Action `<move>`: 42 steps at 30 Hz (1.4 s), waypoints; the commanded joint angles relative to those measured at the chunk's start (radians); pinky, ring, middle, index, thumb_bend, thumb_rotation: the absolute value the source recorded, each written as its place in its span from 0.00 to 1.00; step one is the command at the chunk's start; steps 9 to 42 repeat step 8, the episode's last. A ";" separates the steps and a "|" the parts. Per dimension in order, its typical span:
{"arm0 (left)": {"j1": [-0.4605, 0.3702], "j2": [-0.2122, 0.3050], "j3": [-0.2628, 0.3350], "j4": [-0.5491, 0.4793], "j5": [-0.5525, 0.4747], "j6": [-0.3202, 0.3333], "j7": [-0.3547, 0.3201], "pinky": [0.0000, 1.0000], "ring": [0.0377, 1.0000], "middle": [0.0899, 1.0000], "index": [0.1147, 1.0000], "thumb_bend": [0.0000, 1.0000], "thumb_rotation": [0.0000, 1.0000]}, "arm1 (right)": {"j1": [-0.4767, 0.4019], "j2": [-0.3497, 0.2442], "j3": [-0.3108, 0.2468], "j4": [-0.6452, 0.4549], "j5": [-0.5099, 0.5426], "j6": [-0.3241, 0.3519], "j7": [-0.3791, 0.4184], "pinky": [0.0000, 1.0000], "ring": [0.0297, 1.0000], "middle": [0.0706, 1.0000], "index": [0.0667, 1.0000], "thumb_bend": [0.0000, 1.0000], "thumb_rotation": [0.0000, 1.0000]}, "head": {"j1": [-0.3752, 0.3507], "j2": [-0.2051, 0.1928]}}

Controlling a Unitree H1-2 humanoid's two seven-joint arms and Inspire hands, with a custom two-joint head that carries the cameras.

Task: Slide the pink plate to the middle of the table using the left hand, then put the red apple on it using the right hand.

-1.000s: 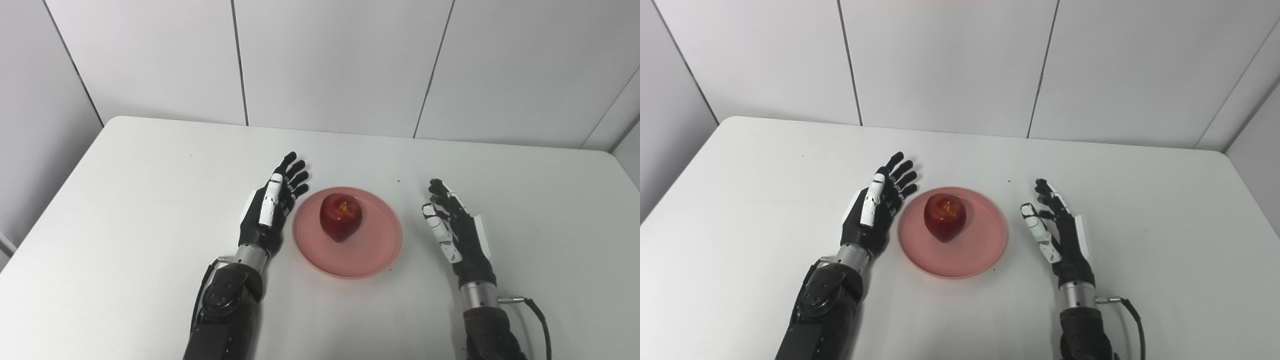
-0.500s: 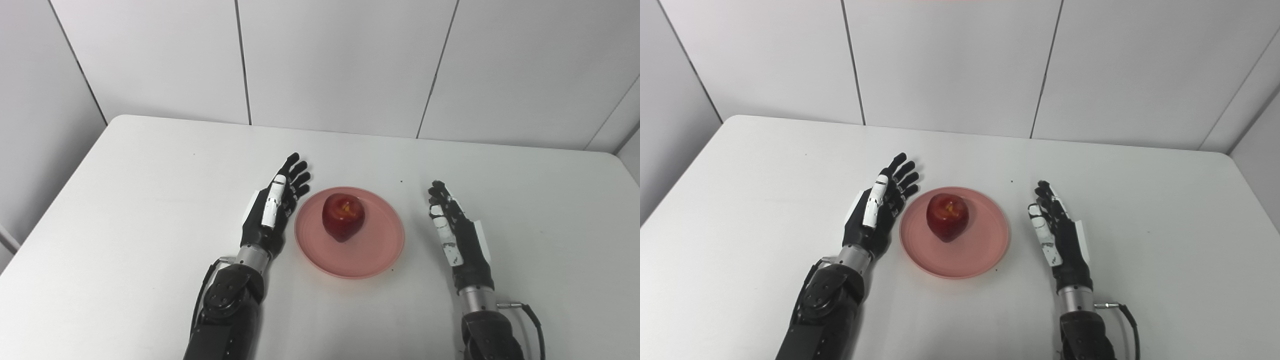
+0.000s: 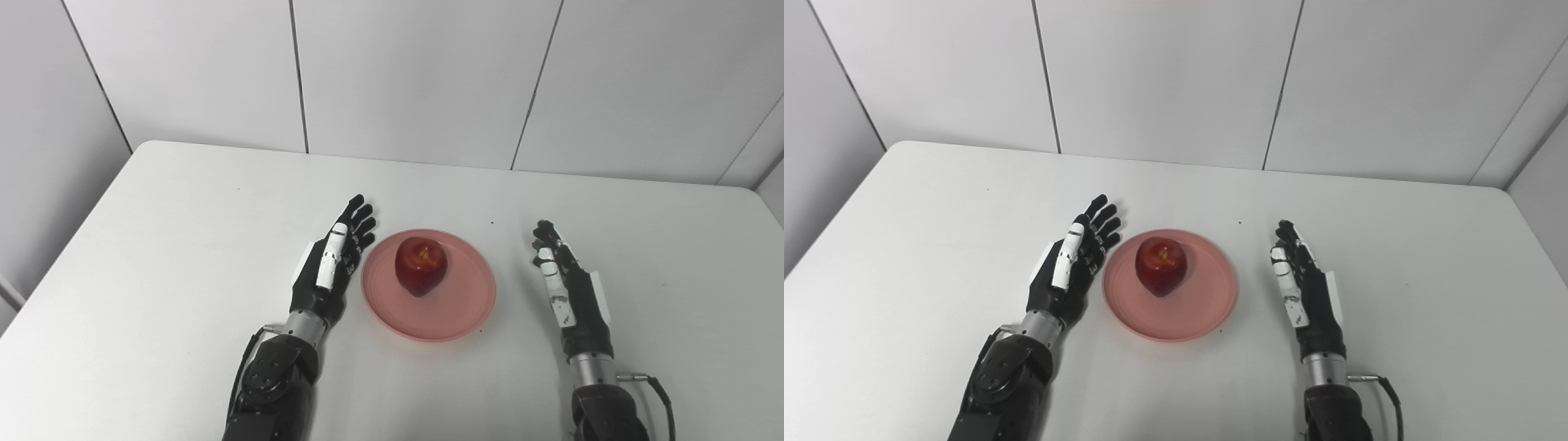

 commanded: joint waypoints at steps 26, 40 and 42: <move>0.047 0.010 -0.001 -0.017 -0.013 0.041 -0.012 0.98 0.97 0.98 0.97 0.39 1.00 | -0.013 0.003 -0.019 -0.056 0.037 -0.022 0.020 0.85 0.88 0.89 0.88 0.32 1.00 | 0.011 -0.007; 0.047 0.010 -0.001 -0.017 -0.013 0.041 -0.012 0.98 0.97 0.98 0.97 0.39 1.00 | -0.013 0.003 -0.019 -0.056 0.037 -0.022 0.020 0.85 0.88 0.89 0.88 0.32 1.00 | 0.011 -0.007; 0.047 0.010 -0.001 -0.017 -0.013 0.041 -0.012 0.98 0.97 0.98 0.97 0.39 1.00 | -0.013 0.003 -0.019 -0.056 0.037 -0.022 0.020 0.85 0.88 0.89 0.88 0.32 1.00 | 0.011 -0.007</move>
